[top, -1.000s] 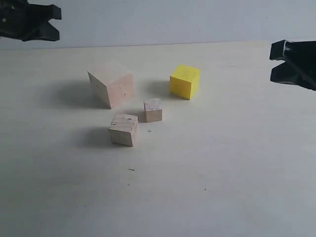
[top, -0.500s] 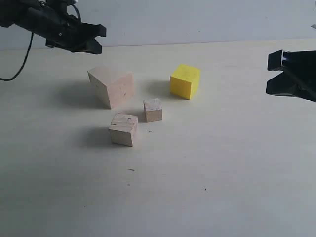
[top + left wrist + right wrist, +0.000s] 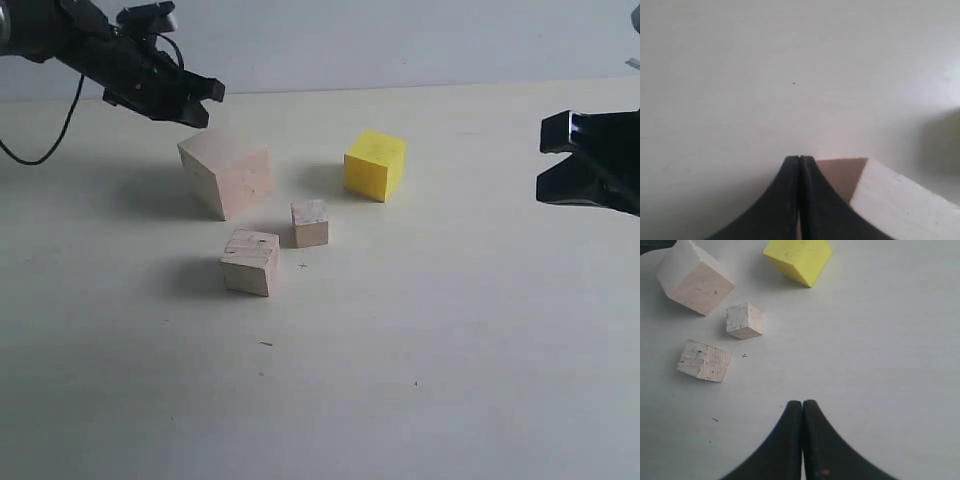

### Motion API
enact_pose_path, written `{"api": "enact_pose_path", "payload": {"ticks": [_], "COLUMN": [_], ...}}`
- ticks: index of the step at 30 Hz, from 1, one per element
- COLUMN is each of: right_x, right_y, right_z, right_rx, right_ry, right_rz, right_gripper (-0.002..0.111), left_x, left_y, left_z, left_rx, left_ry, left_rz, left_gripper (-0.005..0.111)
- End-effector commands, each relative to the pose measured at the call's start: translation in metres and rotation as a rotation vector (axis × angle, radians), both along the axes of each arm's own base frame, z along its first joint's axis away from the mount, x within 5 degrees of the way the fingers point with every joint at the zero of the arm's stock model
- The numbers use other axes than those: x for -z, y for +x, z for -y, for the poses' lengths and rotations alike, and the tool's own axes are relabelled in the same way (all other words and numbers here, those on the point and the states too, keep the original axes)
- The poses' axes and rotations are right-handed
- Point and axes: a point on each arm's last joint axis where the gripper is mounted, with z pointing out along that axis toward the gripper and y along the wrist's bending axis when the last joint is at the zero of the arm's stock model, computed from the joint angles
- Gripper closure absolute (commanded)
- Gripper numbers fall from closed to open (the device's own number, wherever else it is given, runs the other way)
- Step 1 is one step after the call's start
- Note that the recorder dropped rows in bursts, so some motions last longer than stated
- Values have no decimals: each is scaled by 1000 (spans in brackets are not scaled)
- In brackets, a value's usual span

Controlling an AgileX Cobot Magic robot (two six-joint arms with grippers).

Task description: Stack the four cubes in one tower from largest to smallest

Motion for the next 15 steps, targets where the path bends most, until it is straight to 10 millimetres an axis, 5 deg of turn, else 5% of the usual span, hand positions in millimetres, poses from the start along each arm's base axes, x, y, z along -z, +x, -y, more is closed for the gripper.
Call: {"api": "enact_pose_path", "payload": {"ticks": [1, 15], "right_x": [-3, -2], "right_y": [2, 1], "right_z": [0, 0], "right_rx": [0, -11], "right_ry": [-5, -11], "right_rz": [23, 12], "right_gripper": [108, 108], "left_x": [3, 4], "left_y": [-2, -24], "left_z": [9, 55], "left_rx": [100, 411], "left_ry": [-47, -42], "left_rz": [-8, 18], "left_gripper": [107, 107]}}
